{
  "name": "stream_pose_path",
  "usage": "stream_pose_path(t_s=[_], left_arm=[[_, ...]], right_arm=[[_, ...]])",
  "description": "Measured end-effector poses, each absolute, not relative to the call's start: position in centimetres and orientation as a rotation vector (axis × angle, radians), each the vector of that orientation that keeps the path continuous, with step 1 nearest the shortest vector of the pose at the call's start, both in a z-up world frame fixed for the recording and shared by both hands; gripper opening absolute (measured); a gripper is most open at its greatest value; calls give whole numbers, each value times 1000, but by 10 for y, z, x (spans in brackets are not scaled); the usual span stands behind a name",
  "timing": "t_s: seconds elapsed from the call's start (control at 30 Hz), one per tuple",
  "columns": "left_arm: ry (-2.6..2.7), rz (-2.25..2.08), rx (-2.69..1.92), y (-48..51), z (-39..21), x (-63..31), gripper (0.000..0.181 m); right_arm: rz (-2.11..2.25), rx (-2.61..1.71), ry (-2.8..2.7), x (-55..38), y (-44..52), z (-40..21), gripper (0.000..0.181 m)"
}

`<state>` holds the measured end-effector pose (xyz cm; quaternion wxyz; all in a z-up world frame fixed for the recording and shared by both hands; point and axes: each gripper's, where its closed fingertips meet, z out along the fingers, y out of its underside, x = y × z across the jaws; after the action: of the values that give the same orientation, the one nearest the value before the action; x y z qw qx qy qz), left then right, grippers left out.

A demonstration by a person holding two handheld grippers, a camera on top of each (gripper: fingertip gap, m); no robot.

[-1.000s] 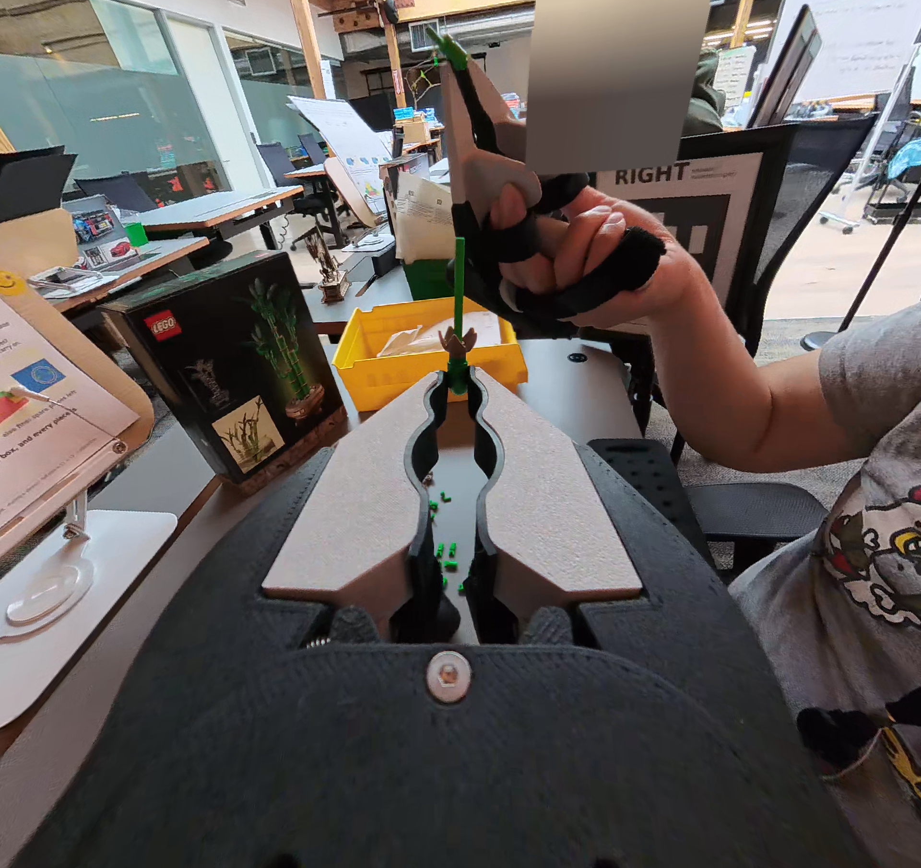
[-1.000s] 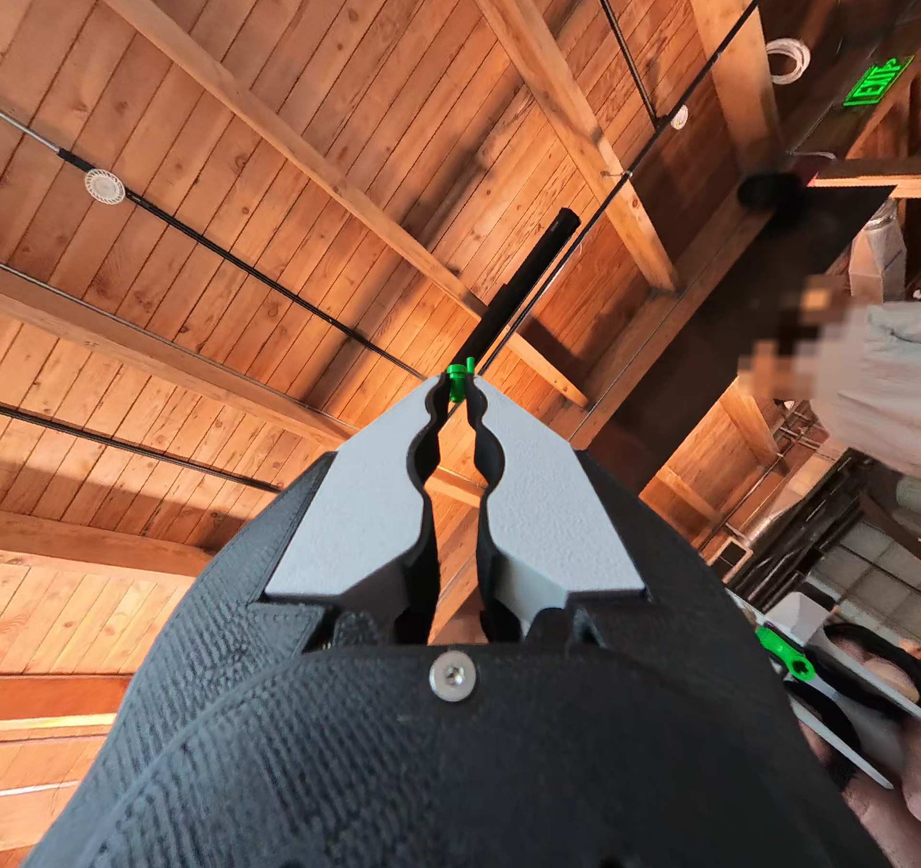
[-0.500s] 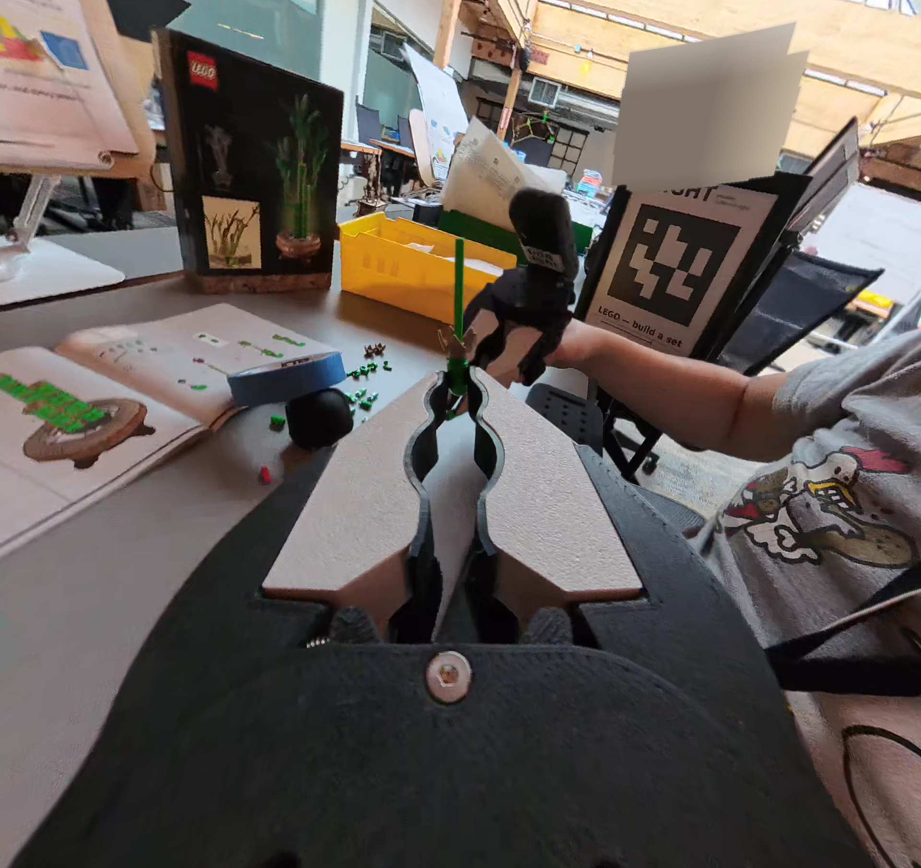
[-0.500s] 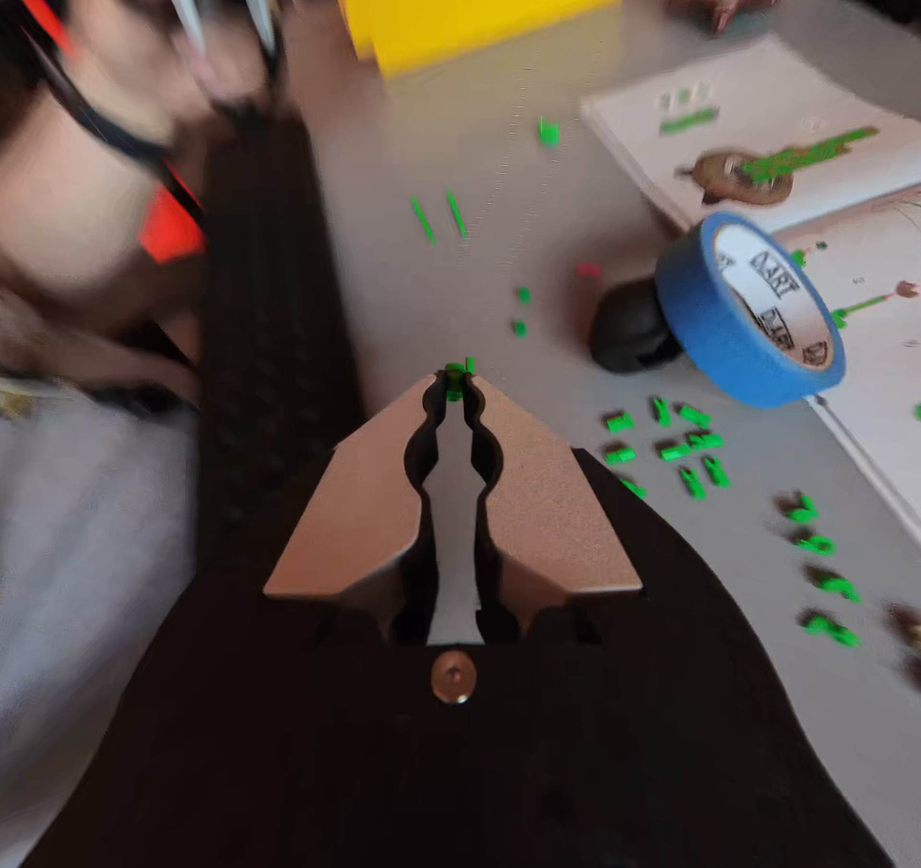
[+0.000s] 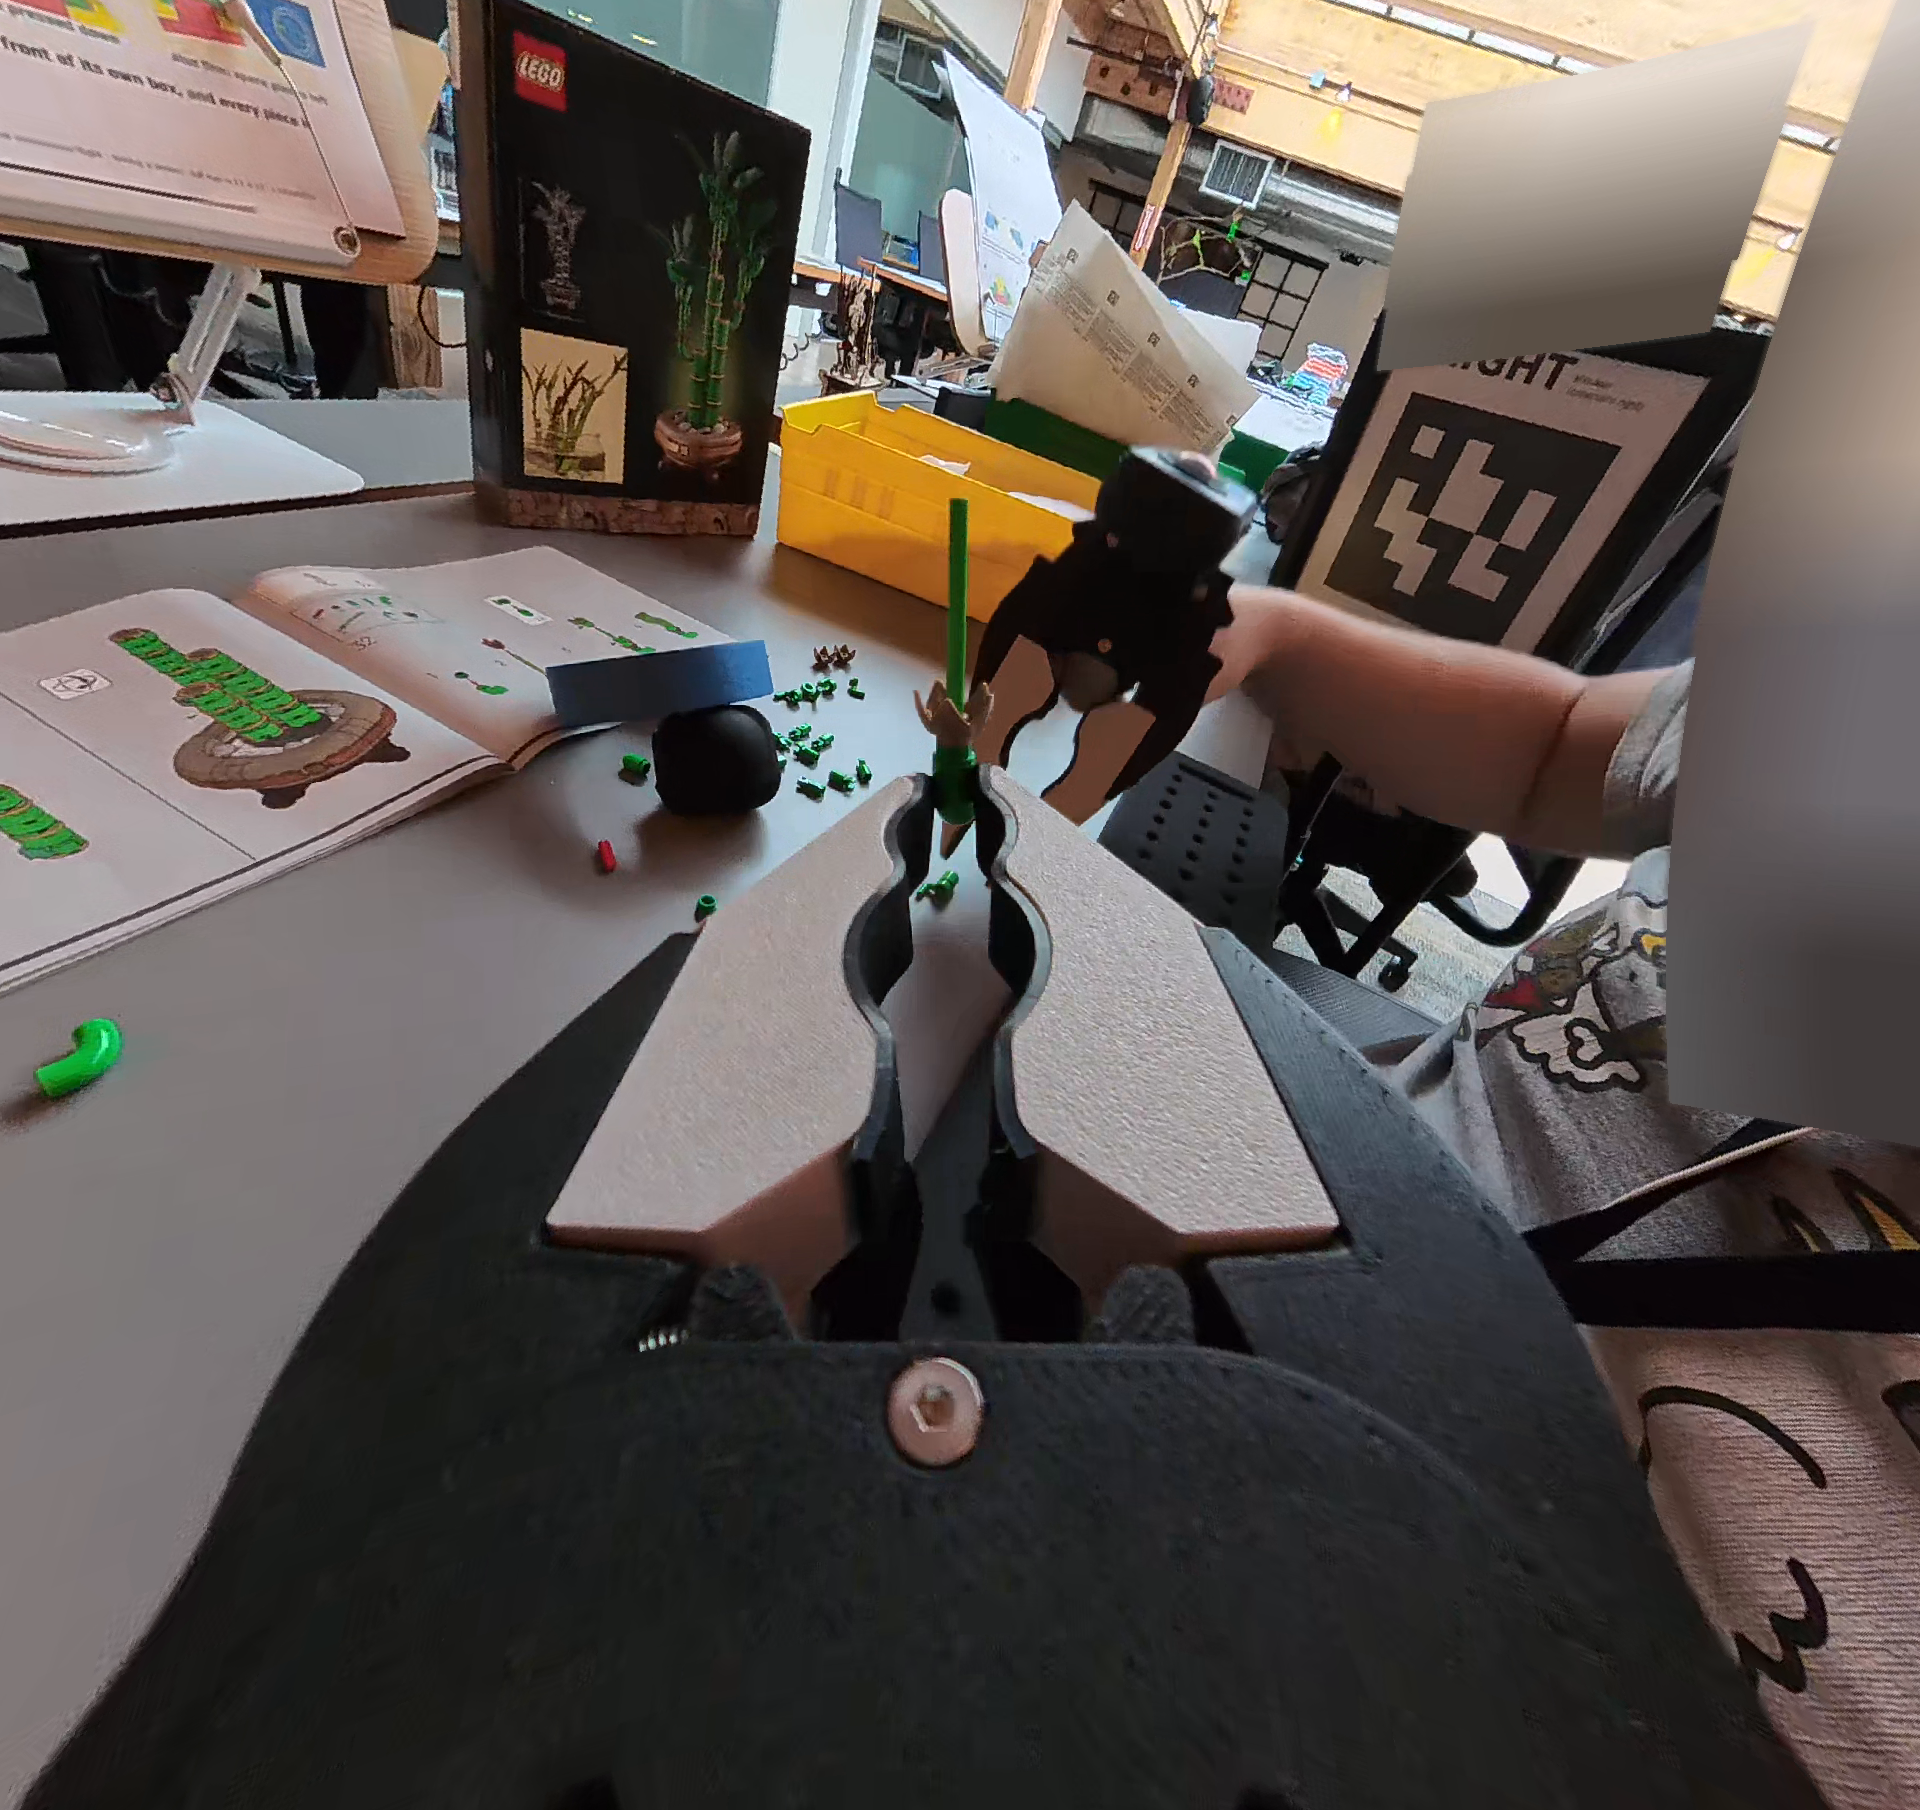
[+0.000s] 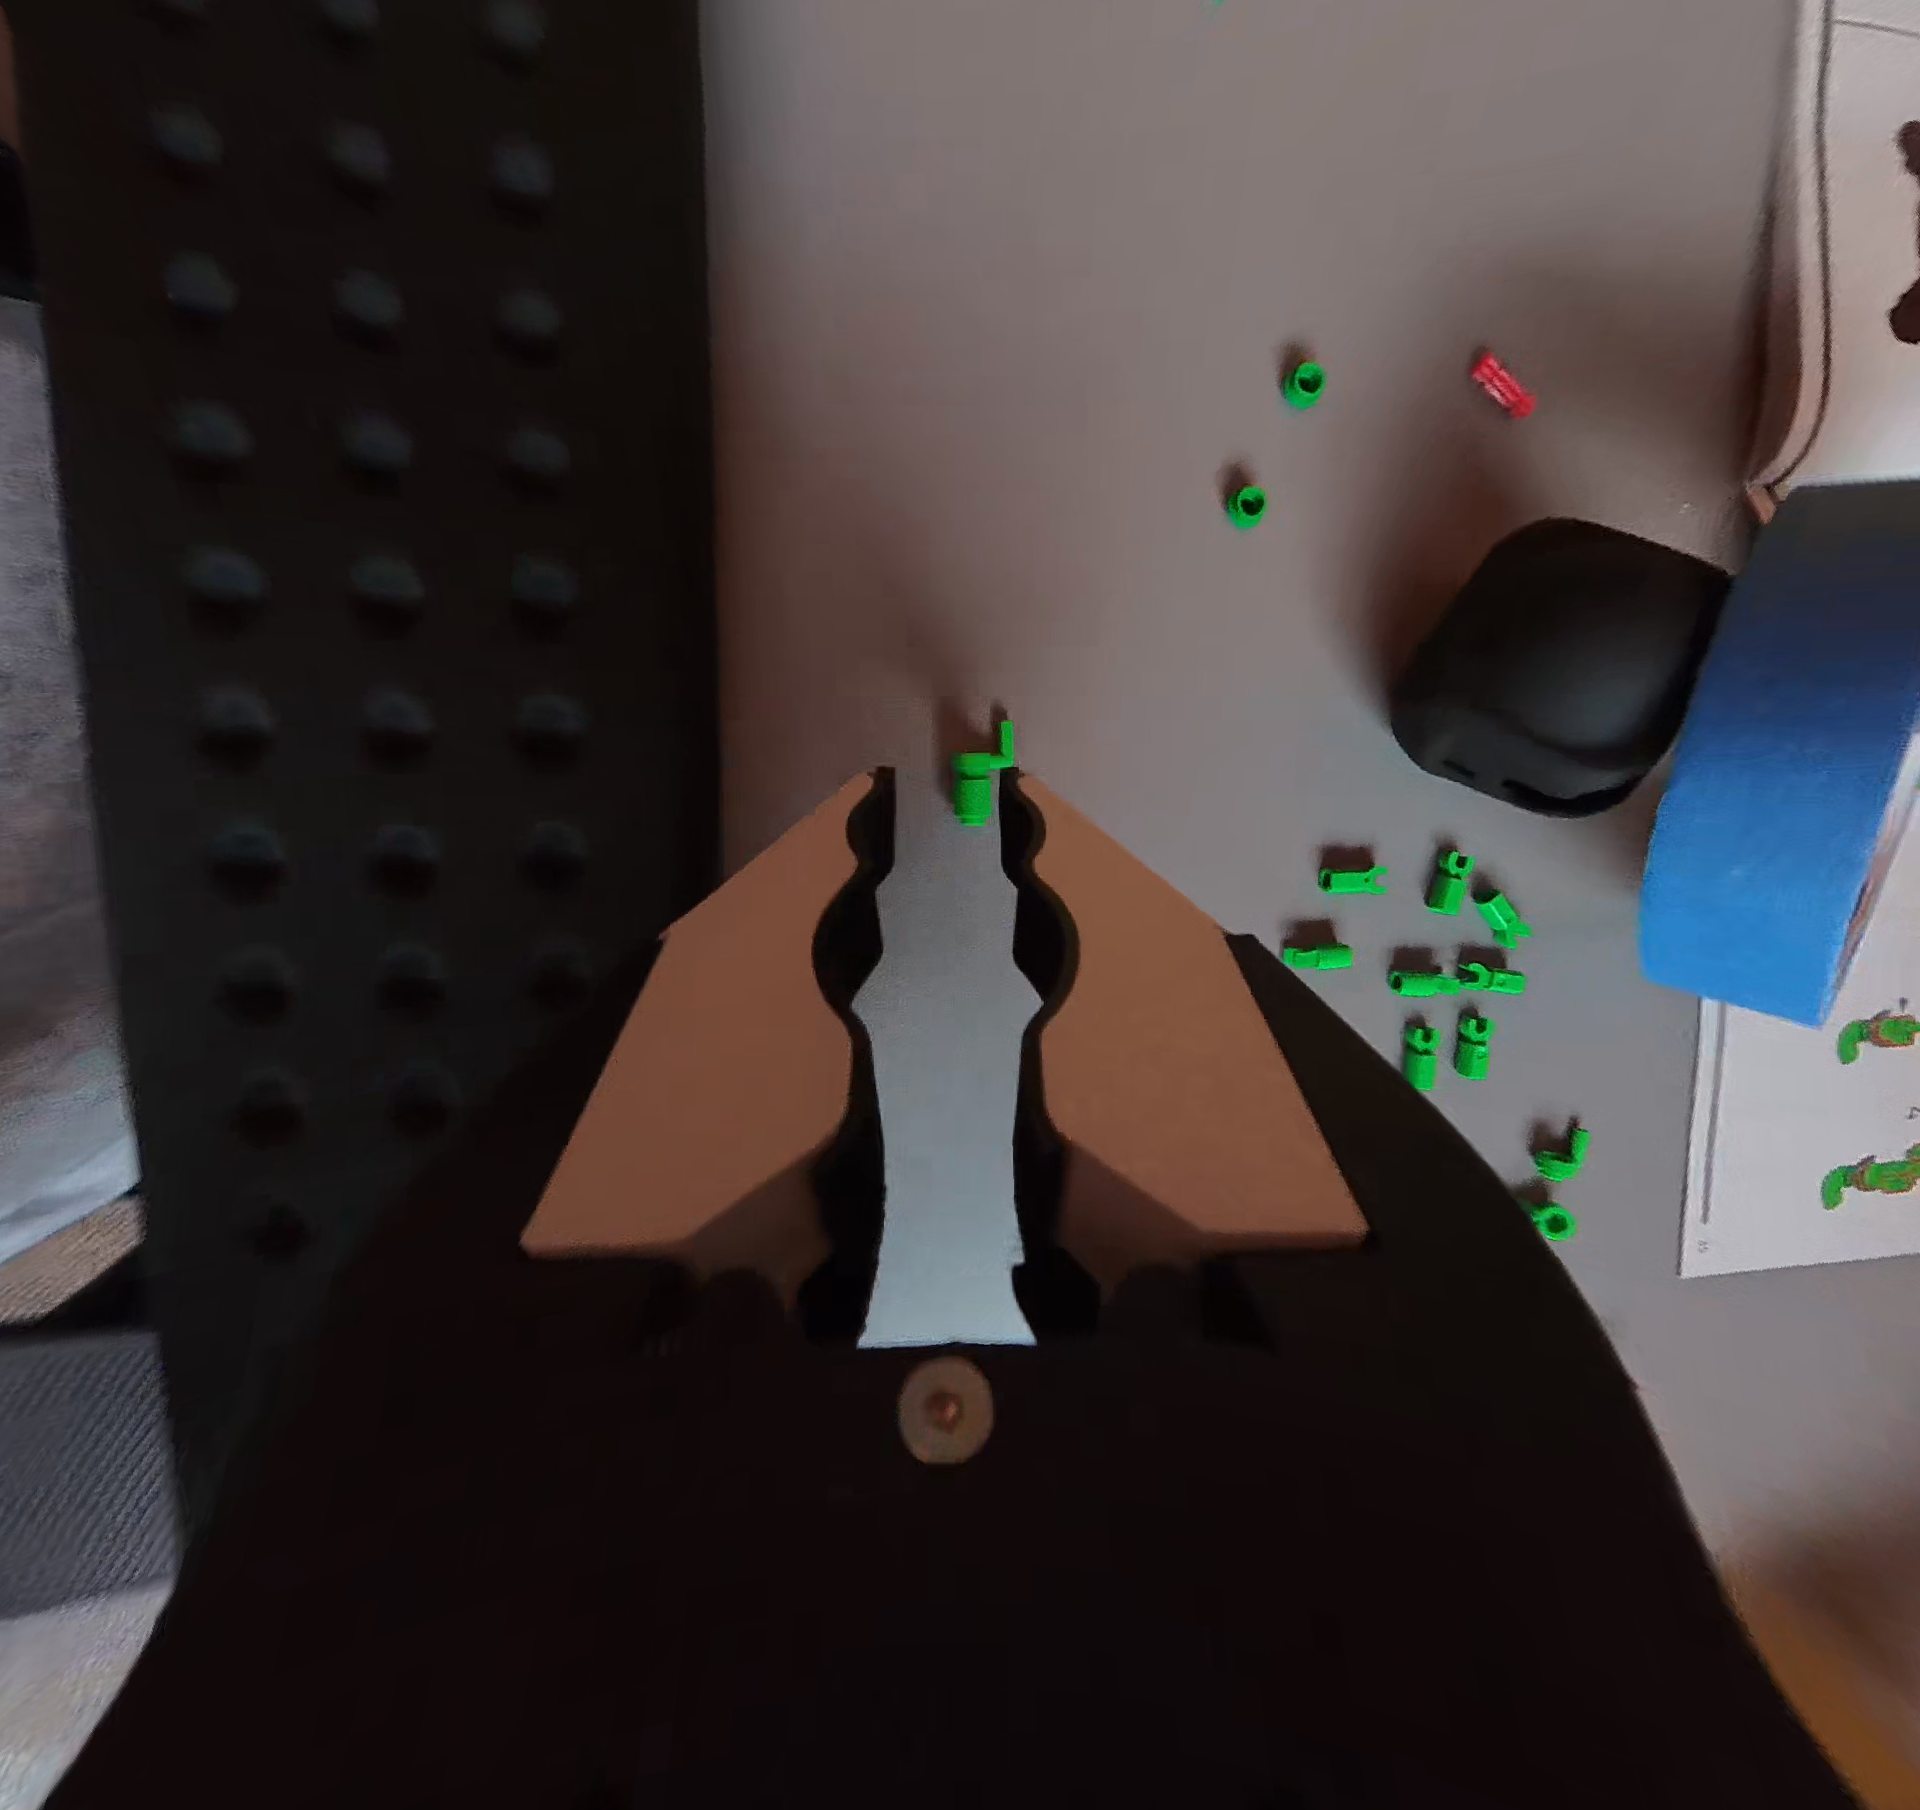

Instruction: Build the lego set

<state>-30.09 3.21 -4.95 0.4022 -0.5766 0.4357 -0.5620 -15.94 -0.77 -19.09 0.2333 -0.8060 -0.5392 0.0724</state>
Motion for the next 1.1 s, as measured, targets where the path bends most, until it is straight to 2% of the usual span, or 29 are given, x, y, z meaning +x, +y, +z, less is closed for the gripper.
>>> stream_pose_path(t_s=[0.17, 0.4, 1.1], left_arm=[[1107, -1409, -1482, 28, -55, -301, 5], [1119, -1397, -1525, 23, -62, -308, 5], [1115, -1400, -1550, 27, -73, -311, 5]], right_arm=[[146, -2403, -1579, -162, -2, -181, 14], [-12, -2638, -1721, -151, -8, -197, 15], [-161, -2813, -1753, -148, -8, -209, 16]])
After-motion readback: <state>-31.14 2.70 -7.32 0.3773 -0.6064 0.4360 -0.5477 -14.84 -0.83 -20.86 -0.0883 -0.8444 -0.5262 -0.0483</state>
